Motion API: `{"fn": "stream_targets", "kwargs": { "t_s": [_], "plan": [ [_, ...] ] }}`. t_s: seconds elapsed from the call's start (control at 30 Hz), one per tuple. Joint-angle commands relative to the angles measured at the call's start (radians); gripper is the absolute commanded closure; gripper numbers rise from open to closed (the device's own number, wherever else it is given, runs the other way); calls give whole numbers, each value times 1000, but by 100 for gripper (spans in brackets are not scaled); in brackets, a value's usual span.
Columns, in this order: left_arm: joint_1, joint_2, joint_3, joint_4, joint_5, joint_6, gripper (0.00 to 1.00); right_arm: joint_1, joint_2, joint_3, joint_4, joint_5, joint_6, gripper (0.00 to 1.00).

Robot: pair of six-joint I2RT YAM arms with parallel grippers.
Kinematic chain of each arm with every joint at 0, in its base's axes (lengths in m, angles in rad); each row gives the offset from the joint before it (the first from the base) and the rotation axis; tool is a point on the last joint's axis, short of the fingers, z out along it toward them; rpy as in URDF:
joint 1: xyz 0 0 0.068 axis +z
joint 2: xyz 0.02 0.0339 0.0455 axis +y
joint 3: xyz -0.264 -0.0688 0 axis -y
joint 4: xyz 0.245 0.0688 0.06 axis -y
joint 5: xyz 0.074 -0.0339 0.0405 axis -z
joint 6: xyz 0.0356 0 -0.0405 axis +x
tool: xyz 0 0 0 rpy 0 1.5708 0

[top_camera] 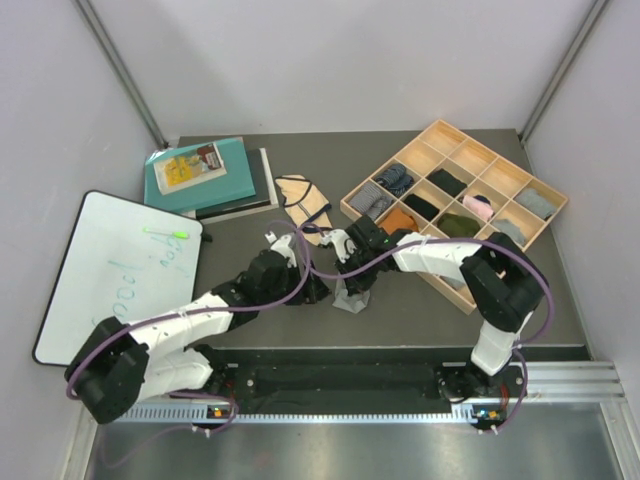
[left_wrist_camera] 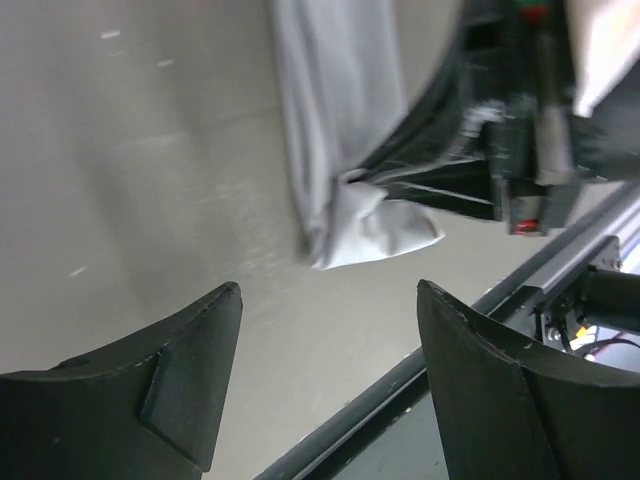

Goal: Roll the underwear
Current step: Roll the underwear to the center of the board.

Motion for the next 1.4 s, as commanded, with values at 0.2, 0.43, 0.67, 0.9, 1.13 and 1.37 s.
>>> {"fn": "stream_targets", "kwargs": {
  "t_s": [0.2,0.43,0.67,0.9,1.13,1.37],
  "plan": [
    [-81,163,24,237,-87,-3,24,-28,39,28,37,-46,4,100],
    [-111,247,62,240,-127,6,28,-37,41,17,44,-58,9,100],
    [-122,299,68,254,-129,2,35,-40,44,17,47,-64,10,100],
    [-127,358,76,260,-167,6,53,-42,44,21,52,-66,27,99],
    [-128,399,53,316,-173,-18,69,-69,-18,-5,83,-75,94,70],
    [-128,401,42,332,-164,-40,73,-102,-158,-45,72,-19,156,44]
  ]
}}
